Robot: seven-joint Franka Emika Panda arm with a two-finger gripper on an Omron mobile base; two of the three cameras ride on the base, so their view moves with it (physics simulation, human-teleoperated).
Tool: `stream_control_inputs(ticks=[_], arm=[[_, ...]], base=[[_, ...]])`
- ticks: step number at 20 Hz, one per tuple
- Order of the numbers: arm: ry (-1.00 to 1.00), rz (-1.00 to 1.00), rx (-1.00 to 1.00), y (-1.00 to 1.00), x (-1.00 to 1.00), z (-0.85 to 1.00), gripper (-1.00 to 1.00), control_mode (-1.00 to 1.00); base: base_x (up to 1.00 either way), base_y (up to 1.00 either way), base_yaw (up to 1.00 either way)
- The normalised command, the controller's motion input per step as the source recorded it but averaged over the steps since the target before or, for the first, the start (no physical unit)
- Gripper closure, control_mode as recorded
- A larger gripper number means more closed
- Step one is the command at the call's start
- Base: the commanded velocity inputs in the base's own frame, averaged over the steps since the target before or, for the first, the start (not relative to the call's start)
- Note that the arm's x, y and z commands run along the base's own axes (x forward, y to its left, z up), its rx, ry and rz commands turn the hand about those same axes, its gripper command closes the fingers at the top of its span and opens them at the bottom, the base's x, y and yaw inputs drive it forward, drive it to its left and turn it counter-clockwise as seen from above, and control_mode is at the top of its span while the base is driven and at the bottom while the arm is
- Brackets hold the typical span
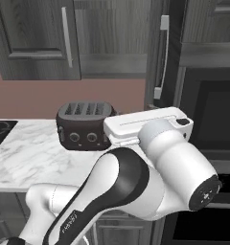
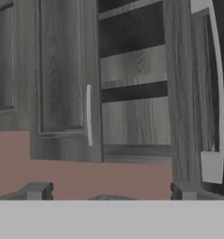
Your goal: Open the cabinet. Pick the sponge and place it next to the sink. Then close the cabinet.
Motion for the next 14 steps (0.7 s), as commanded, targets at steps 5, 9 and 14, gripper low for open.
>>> stream_control_inputs(ticks=[5, 9, 14], arm=[[0.00, 0.00, 0.00, -0.01, 0.29, 0.00, -1.00, -1.00], [0.00, 0.00, 0.00, 0.00, 0.26, -0.01, -1.00, -1.00], [0.00, 0.00, 0.00, -0.12, 0.27, -0.06, -1.00, -1.00]], base=[[0.00, 0.00, 0.00], [0.00, 0.00, 0.00], [0.00, 0.00, 0.00]])
